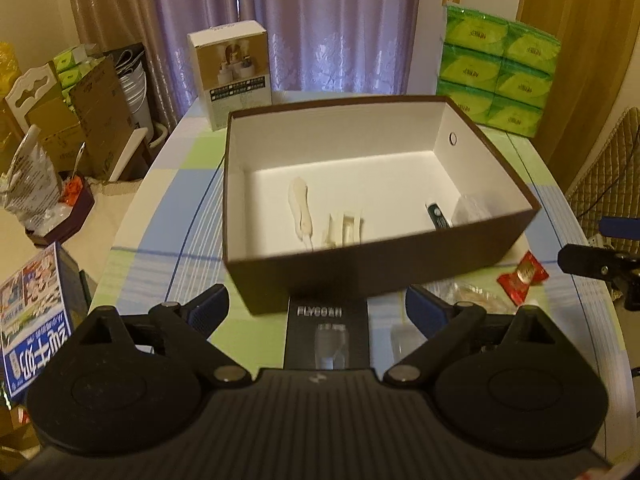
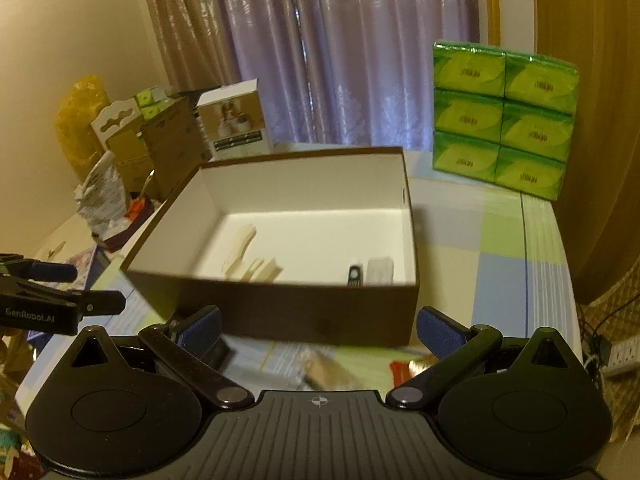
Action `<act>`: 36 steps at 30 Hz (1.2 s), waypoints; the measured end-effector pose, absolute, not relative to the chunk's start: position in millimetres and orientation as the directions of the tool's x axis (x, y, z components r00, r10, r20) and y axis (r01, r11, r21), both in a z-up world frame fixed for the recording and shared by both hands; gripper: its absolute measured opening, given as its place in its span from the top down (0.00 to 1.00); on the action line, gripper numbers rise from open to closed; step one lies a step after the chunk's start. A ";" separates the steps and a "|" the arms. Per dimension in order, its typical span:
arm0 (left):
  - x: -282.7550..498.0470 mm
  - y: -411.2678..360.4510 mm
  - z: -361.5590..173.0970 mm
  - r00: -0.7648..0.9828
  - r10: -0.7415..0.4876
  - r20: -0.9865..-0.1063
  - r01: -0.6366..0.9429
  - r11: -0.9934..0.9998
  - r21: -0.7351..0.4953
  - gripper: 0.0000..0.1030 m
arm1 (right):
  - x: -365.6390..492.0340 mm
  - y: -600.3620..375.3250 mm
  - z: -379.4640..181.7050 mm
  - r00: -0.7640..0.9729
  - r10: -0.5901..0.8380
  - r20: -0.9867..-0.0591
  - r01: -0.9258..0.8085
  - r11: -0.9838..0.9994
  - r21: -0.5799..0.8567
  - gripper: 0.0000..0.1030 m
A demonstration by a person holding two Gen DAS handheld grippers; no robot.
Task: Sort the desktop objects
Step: 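Withdraw both tools from the box back toward the remaining objects, then grasp the black FLYCO shaver box with the left tool while the right tool grasps the white pill bottle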
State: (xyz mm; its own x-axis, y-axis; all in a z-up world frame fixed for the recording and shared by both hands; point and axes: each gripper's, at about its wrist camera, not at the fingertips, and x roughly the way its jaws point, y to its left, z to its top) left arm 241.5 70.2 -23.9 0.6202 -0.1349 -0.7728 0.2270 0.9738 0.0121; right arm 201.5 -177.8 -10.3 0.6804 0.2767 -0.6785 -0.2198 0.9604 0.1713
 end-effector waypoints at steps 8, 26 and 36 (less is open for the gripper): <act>204.1 74.5 -33.8 0.587 -0.125 -0.800 0.208 0.978 0.000 0.09 | 165.1 -182.0 -24.0 0.642 0.282 -0.713 -0.226 0.958 0.175 0.02; 161.0 59.7 -59.4 0.532 -0.123 -0.838 0.201 0.979 -0.016 0.09 | 125.3 -190.2 -59.0 0.570 0.281 -0.772 -0.212 0.958 0.192 0.02; 175.6 63.9 -72.1 0.526 -0.110 -0.843 0.194 0.981 -0.007 0.09 | 137.0 -213.5 -76.4 0.589 0.230 -0.775 -0.120 0.973 0.197 0.02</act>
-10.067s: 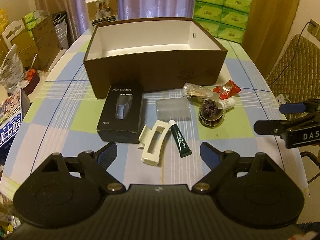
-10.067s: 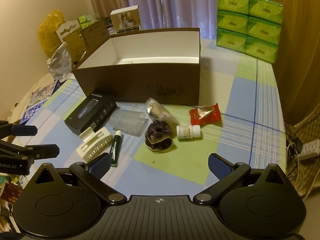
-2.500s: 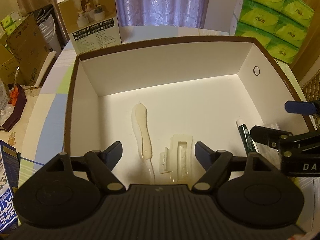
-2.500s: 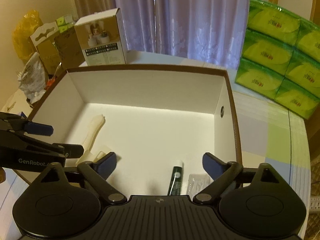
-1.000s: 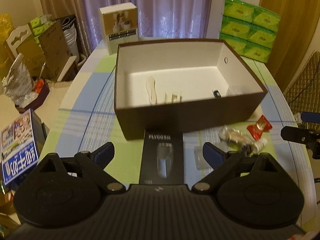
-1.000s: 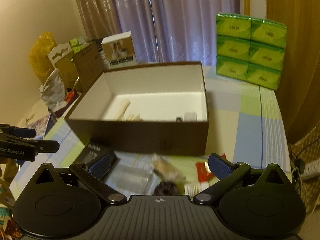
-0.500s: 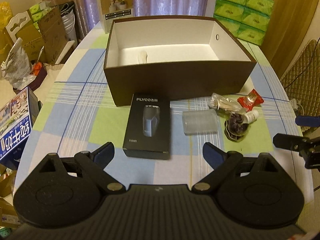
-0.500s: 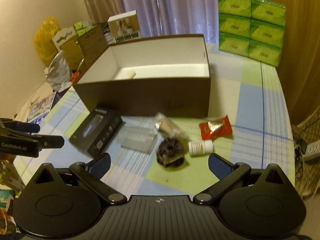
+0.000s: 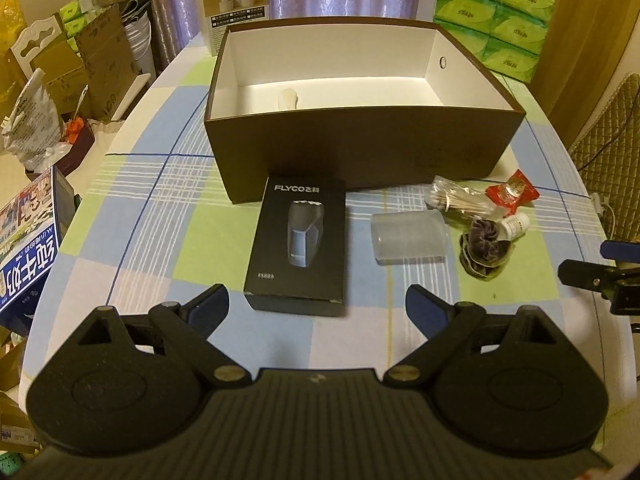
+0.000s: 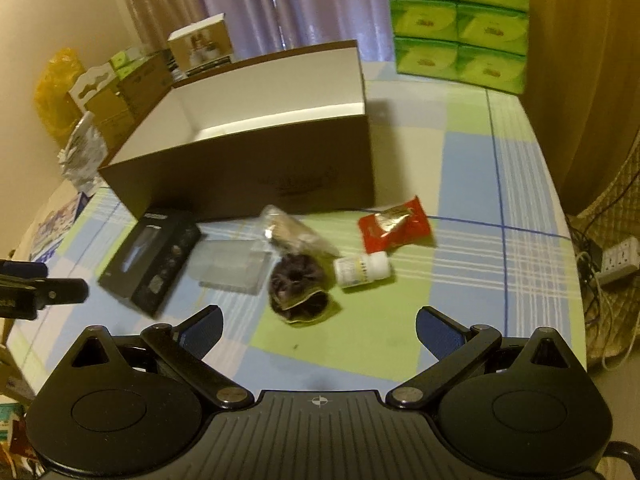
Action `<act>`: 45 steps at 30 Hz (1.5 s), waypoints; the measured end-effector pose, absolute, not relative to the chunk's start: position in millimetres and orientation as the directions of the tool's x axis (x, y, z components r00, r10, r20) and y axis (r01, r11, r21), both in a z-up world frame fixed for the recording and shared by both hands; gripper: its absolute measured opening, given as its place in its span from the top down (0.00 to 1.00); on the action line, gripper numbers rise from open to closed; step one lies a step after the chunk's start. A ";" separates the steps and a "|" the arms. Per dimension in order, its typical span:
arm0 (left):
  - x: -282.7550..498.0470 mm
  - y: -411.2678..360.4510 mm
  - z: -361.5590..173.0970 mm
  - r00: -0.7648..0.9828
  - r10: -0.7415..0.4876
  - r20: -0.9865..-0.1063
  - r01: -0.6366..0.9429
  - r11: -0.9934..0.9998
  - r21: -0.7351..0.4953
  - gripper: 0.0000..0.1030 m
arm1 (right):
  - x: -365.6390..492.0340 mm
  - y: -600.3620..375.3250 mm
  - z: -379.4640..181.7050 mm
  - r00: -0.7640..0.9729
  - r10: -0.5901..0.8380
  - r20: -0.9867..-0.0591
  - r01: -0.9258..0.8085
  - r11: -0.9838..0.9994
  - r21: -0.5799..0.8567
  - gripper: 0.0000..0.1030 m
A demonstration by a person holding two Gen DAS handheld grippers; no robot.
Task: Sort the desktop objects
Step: 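Grasp the black FLYCO shaver box with the left tool while the right tool grasps the white pill bottle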
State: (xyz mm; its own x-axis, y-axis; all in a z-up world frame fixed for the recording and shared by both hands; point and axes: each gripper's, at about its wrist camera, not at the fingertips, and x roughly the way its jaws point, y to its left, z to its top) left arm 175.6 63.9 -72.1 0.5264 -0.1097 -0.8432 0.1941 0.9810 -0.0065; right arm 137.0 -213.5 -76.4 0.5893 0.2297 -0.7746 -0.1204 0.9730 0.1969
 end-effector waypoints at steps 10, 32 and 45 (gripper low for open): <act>210.8 64.9 -99.6 0.511 -0.089 -0.855 0.214 0.977 0.026 0.09 | 163.8 -226.4 -98.4 0.587 0.197 -0.785 -0.097 0.980 0.174 0.16; 274.3 44.3 -166.4 0.478 -0.038 -0.878 0.274 0.956 0.108 0.24 | 213.2 -225.6 -144.7 0.532 0.190 -0.825 -0.178 0.978 0.110 0.27; 249.8 86.0 -161.4 0.439 0.038 -0.898 0.124 0.987 0.102 0.24 | 222.9 -219.4 -157.6 0.519 0.203 -0.830 -0.221 0.970 0.099 0.49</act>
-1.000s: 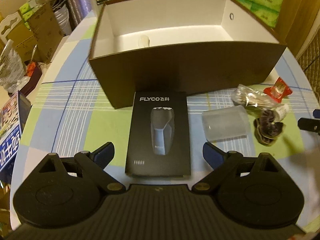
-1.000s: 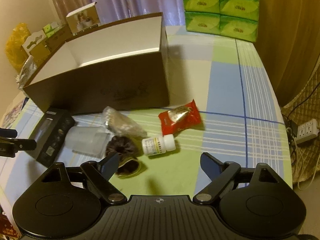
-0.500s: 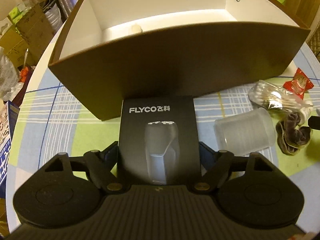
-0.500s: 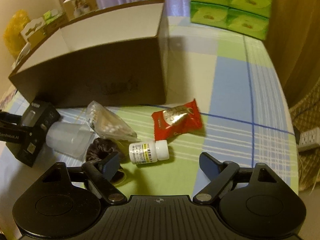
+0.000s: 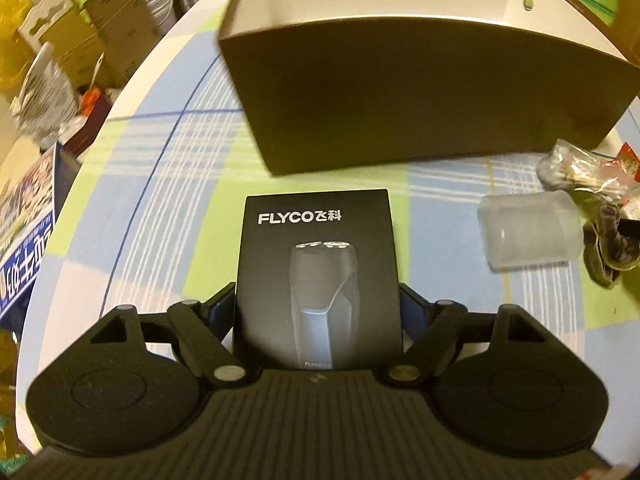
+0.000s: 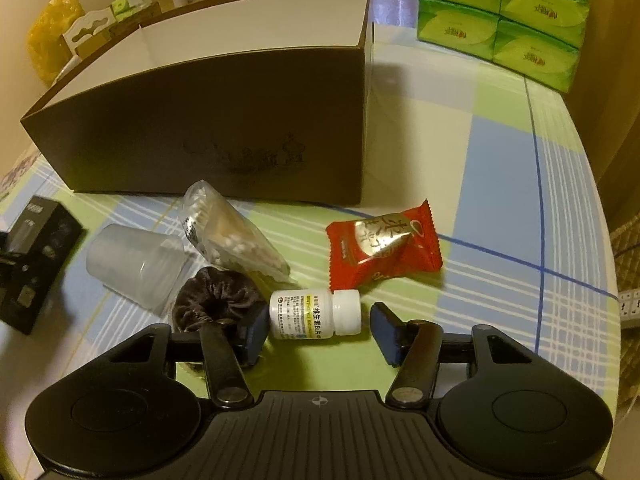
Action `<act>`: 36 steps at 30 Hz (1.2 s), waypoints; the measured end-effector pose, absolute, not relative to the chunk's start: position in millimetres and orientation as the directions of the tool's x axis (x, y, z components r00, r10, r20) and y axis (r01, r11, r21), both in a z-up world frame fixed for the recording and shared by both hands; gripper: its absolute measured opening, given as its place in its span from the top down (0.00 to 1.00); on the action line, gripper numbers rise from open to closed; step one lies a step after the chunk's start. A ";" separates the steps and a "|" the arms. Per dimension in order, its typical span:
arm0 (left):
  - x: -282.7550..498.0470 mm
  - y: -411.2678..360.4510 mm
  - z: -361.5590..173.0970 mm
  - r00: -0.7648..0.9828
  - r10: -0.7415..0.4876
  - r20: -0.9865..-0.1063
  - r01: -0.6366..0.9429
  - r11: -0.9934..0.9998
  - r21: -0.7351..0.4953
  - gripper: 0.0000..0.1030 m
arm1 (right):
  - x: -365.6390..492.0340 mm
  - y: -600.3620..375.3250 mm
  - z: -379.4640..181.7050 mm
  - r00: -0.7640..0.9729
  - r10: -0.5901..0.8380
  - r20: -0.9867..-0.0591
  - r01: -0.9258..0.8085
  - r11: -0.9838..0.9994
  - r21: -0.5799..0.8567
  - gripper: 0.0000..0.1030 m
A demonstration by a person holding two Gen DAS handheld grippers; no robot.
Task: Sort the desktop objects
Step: 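Grasp the black FLYCO shaver box with the left tool while the right tool grasps the white pill bottle, then carry the shaver box and pill bottle over the cardboard box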
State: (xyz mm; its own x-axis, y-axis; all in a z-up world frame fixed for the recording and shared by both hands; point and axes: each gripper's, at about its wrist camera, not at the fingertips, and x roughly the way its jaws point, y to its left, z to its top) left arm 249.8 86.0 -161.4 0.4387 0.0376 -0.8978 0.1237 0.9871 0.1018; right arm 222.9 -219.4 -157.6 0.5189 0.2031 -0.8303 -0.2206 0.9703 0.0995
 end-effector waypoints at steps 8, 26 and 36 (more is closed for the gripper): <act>257.8 84.3 -169.5 0.428 0.053 -0.902 0.107 0.988 0.109 0.23 | 222.4 -215.7 -157.4 0.512 0.181 -0.840 -0.227 0.971 0.071 0.57; 227.6 83.9 -137.3 0.481 0.002 -0.876 0.153 0.984 0.087 0.26 | 190.2 -215.2 -117.9 0.545 0.220 -0.809 -0.215 0.969 0.118 0.57; 214.9 82.9 -82.3 0.571 -0.057 -0.819 0.176 0.983 0.055 0.26 | 192.2 -202.6 -82.3 0.581 0.272 -0.767 -0.263 0.955 0.139 0.57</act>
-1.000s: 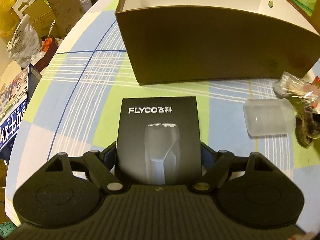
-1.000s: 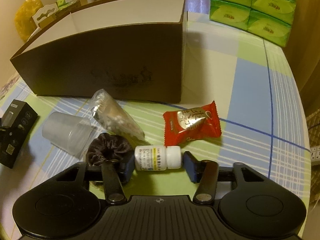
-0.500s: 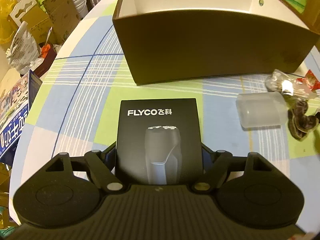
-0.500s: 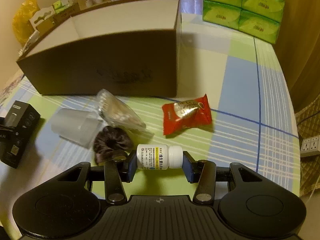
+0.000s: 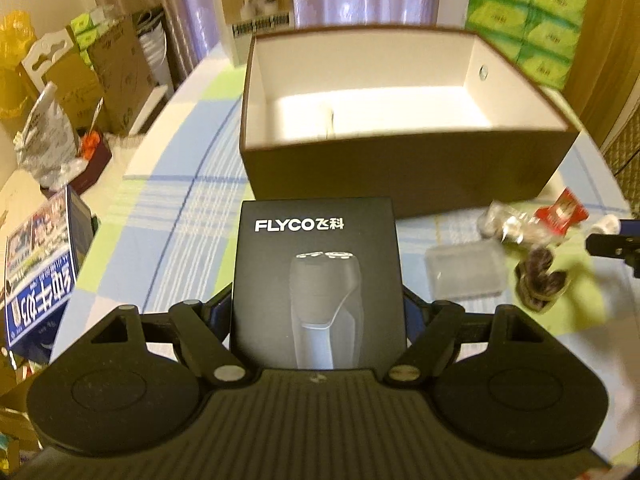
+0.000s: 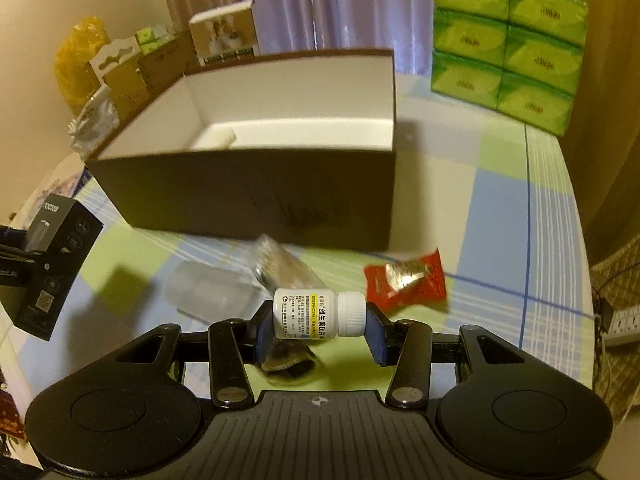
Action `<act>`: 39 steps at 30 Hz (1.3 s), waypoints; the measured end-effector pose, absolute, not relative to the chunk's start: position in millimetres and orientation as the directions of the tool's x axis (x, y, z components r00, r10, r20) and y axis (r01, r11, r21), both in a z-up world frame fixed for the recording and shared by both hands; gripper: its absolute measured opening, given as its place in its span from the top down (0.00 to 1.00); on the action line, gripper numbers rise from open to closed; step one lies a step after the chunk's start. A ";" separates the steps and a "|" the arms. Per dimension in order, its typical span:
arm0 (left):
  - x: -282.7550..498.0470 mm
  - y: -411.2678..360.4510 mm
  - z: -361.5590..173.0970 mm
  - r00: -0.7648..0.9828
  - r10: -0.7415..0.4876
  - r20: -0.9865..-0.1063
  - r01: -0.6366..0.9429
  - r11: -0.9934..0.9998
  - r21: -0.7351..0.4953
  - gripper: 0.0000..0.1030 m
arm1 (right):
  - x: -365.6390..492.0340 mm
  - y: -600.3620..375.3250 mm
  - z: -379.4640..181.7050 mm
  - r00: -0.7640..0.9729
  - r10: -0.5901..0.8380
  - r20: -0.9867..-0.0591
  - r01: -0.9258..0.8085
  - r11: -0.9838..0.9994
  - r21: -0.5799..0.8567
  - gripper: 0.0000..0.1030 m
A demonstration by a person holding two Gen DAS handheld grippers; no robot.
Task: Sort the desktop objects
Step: 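Carry the shaver box and pill bottle over the cardboard box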
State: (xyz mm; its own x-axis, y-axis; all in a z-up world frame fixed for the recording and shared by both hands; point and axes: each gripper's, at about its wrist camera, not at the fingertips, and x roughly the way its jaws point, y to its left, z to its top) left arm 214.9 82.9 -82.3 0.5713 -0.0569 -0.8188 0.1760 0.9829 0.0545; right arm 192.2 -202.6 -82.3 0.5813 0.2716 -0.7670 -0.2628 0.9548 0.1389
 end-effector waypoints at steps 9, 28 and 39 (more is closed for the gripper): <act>228.3 77.8 -37.6 0.648 -0.113 -0.754 0.212 0.977 0.036 0.26 | 207.8 -193.8 -54.1 0.613 0.312 -0.725 -0.306 0.941 0.146 0.57; 391.9 20.1 -16.1 0.665 -0.197 -0.721 0.303 0.953 0.020 0.26 | 345.4 -167.3 -35.5 0.654 0.296 -0.697 -0.291 0.948 0.129 0.57; 471.7 -21.3 -73.3 0.586 -0.187 -0.788 0.253 0.967 -0.041 0.26 | 407.8 -165.7 -74.8 0.610 0.216 -0.763 -0.270 0.961 0.057 0.57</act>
State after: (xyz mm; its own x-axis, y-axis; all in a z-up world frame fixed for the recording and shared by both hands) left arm 471.7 -21.3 -73.3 0.5862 -0.1868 -0.7883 0.2530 0.9666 -0.0409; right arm 407.8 -165.7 -74.8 0.6097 0.2164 -0.7625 -0.2704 0.9611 0.0566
